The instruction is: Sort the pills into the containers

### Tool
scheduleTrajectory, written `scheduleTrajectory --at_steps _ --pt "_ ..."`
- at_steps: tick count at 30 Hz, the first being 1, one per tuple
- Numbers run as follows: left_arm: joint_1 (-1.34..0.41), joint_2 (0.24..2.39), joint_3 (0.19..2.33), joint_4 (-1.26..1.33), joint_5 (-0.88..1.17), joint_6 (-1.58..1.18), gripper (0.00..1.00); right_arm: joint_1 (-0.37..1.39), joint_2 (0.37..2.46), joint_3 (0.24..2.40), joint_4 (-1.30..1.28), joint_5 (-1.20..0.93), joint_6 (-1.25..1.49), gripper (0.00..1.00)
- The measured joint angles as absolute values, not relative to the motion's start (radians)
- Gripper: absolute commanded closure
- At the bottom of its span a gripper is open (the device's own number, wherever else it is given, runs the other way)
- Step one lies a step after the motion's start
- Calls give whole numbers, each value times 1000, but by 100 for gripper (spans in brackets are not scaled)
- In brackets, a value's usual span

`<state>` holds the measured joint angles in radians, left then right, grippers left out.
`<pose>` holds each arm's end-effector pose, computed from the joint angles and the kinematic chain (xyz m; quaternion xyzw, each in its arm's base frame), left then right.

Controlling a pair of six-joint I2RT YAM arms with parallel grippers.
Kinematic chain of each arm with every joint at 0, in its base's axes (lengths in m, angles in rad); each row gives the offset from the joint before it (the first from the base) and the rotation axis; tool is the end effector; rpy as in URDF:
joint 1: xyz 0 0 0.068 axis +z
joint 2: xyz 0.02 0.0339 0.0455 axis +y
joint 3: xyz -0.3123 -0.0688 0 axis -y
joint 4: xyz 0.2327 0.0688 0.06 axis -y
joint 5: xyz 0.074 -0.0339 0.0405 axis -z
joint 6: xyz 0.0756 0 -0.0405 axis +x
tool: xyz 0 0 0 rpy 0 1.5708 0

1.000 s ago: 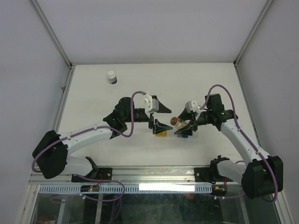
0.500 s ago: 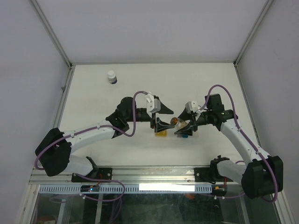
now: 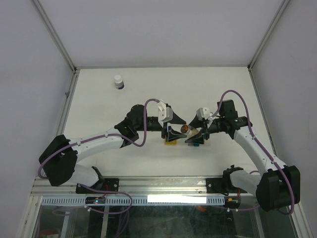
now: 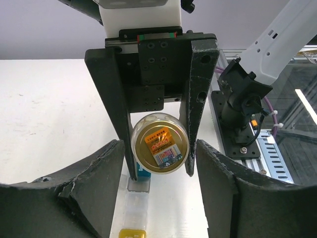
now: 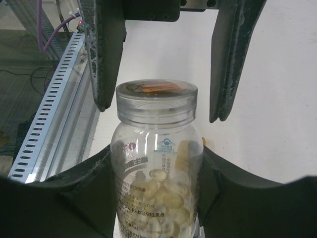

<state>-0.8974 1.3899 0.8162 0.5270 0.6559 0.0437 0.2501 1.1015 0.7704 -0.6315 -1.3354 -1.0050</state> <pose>0.1670 -0.2833 0.3386 0.5087 0.5096 -0.4827 0.4985 0.1472 0.1135 0.2979 -0.5900 0.4976 0.4625 0.4363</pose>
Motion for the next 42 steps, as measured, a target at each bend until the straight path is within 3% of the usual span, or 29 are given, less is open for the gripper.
scheduleTrajectory --at_steps 8,13,17,36,42 --pt "-903 1397 823 527 654 37 61 250 1102 771 -631 -1334 -1005 100" --pt "-907 1397 832 515 633 15 87 247 1102 776 -633 -1331 -1001 100" --pt "-913 1397 840 495 601 -24 100 245 1103 776 -627 -1324 -973 100" --pt "-1029 1352 897 285 47 -457 100 220 1108 776 -496 -1254 -760 100" --pt "-1035 1354 896 291 15 -483 52 215 1109 776 -487 -1245 -753 100"
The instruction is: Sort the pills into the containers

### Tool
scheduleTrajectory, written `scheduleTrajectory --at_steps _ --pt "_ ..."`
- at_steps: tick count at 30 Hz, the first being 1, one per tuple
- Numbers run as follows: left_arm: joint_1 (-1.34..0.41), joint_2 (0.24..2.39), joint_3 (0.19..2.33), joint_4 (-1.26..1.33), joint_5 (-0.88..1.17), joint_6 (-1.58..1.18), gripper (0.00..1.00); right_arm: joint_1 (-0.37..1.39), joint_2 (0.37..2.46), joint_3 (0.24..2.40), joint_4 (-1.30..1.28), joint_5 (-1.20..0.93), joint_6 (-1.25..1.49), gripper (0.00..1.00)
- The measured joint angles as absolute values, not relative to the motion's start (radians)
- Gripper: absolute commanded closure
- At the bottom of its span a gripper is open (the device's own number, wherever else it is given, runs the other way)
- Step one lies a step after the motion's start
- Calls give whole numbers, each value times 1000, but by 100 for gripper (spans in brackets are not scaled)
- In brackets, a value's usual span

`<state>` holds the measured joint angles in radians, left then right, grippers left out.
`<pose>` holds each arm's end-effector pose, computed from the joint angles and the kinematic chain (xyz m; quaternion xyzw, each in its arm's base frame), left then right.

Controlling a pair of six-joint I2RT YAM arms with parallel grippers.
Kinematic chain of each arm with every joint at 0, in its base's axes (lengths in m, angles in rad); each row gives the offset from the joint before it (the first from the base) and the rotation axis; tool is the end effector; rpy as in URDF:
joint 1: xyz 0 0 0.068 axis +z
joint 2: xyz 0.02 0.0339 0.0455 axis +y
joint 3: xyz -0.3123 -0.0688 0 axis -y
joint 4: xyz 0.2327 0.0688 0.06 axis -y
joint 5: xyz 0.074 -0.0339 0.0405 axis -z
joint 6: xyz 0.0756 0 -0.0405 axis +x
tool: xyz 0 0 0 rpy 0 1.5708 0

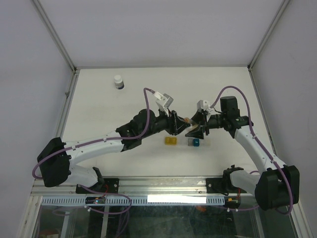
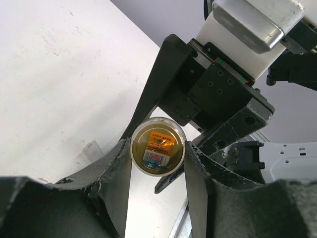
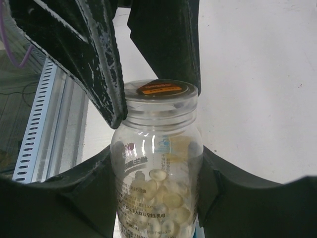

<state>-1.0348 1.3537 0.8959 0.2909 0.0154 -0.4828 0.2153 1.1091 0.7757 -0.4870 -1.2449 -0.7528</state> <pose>0.1703 -0.2890 0.3446 0.2129 0.7333 -0.4485 0.4645 0.1677 0.1100 0.3018 -0.5409 0.5697 0.4439 0.4311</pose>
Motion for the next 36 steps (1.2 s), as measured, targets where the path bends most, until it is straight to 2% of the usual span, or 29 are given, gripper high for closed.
scheduleTrajectory --at_steps 4,10,19,24,31,36 --pt "-1032 1352 867 347 30 -496 25 212 1110 776 -475 -1233 -753 100" --pt "-997 1319 807 427 96 -525 1 202 1110 776 -468 -1215 -754 100" --pt "-942 1210 741 486 200 -432 1 202 1110 776 -476 -1216 -773 100" --pt "-885 1175 673 589 358 -302 1 202 1110 776 -493 -1219 -797 100" --pt "-853 1203 575 781 589 -25 1 202 1110 776 -542 -1240 -850 100" --pt "-813 1313 636 811 693 72 2 202 1110 776 -566 -1251 -883 100"
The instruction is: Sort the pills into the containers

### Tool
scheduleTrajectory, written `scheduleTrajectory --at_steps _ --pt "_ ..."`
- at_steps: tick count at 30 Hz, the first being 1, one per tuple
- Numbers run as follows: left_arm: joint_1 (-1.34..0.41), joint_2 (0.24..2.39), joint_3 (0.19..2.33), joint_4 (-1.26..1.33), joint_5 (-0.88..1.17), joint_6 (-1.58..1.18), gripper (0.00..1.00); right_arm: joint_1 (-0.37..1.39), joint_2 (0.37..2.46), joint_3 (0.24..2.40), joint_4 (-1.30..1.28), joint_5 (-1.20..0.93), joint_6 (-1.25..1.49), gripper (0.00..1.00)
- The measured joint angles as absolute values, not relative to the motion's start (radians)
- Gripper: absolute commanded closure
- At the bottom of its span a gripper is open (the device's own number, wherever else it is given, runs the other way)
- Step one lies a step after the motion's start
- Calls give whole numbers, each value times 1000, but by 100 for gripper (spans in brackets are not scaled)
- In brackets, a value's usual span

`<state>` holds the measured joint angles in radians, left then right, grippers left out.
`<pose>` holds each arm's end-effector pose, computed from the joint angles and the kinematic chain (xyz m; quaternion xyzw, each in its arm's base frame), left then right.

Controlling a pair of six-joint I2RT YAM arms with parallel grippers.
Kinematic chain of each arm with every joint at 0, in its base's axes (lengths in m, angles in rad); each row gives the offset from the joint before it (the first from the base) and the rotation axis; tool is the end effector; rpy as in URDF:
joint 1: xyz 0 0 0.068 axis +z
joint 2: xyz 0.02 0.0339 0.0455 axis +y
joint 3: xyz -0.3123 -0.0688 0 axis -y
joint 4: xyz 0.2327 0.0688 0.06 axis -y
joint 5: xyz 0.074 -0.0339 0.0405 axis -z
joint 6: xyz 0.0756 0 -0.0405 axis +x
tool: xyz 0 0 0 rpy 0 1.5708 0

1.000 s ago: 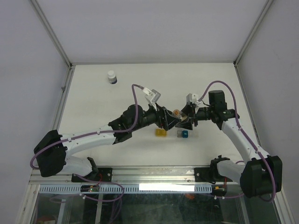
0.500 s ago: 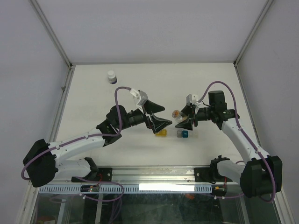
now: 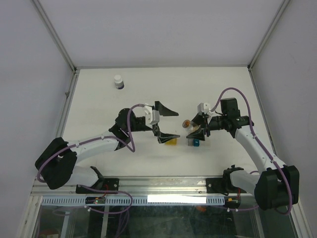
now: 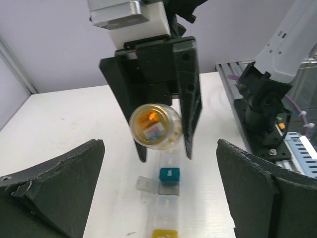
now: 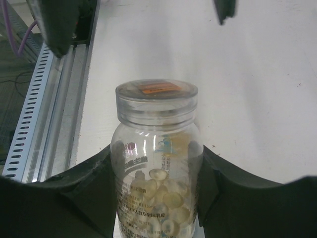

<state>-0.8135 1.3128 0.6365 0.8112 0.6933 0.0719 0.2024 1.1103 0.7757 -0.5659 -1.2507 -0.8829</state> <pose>0.1643 -0.2442 0.3344 0.4963 0.4495 -0.4650 0.5792 0.1633 0.1068 0.2969 -0.5603 0.5562 0.4321 0.4359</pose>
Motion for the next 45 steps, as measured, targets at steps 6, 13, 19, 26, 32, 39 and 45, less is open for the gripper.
scheduleTrajectory --at_steps 6,13,19,26,32,39,45 --pt "-797 1458 773 803 776 97 14 202 1110 776 -582 -1257 -900 100" --pt "-797 1578 840 797 854 42 26 202 1110 776 -583 -1258 -908 100" --pt "-797 1606 841 838 875 -11 26 202 1111 776 -590 -1262 -912 100" --pt "-797 1606 839 892 864 -37 26 202 1114 776 -590 -1262 -913 100" --pt "-799 1605 839 915 862 -42 32 202 1119 776 -590 -1264 -913 100" --pt "-801 1606 839 913 843 -41 39 202 1120 776 -590 -1264 -915 100" --pt "-818 1605 839 913 842 -41 46 202 1120 776 -590 -1264 -915 100"
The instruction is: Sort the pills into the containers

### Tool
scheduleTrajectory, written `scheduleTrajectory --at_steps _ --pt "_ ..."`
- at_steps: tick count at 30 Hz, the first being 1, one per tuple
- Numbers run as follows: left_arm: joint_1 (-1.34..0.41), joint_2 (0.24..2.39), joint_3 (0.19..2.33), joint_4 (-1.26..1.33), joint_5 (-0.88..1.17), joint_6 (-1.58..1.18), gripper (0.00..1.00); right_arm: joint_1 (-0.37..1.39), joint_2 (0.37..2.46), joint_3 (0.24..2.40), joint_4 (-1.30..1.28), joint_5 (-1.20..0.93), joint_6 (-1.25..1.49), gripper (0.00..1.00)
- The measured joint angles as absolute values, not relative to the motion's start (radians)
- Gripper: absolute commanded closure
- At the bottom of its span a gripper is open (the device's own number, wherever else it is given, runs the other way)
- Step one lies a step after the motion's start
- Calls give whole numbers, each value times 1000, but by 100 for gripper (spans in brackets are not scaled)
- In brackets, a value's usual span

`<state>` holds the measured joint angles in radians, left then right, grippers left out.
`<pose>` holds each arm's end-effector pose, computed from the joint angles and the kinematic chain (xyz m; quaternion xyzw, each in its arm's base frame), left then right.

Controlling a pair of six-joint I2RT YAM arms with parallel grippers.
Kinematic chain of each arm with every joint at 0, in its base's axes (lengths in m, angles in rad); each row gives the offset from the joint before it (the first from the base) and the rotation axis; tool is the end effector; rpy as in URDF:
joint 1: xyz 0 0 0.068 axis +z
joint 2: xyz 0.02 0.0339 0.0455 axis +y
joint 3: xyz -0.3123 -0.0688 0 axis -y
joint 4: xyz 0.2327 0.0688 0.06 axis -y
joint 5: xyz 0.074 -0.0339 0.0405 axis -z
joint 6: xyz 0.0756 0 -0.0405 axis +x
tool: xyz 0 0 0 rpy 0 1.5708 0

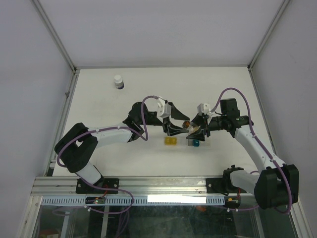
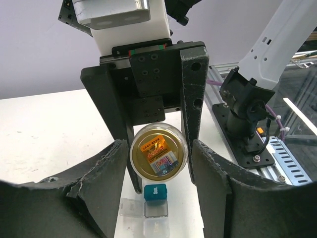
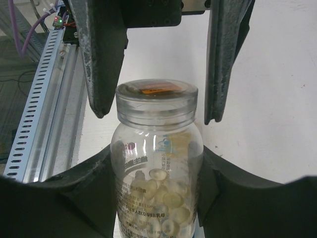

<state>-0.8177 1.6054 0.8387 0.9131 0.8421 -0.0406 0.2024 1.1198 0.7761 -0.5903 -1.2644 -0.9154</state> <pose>0.2071 -0.3034 0.3255 0.5123 0.4348 -0.5303 0.5170 0.1626 0.1069 0.2948 -0.5631 0.5515 0.4378 0.4325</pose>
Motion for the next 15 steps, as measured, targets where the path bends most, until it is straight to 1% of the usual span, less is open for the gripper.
scheduleTrajectory --at_steps 1,3,4,7,12,15 --pt "-818 1606 839 913 842 -41 49 202 1120 776 -590 -1264 -915 100" --pt "-818 1605 839 913 842 -41 61 202 1120 776 -590 -1264 -915 100" --pt "-818 1605 839 913 842 -40 68 202 1120 776 -590 -1265 -915 100" --pt "-818 1606 839 911 843 -43 75 201 1120 776 -590 -1263 -915 100" --pt "-820 1603 835 909 831 -48 99 200 1121 776 -592 -1264 -915 100" --pt "-833 1587 833 879 793 -75 100 200 1121 776 -596 -1267 -908 100"
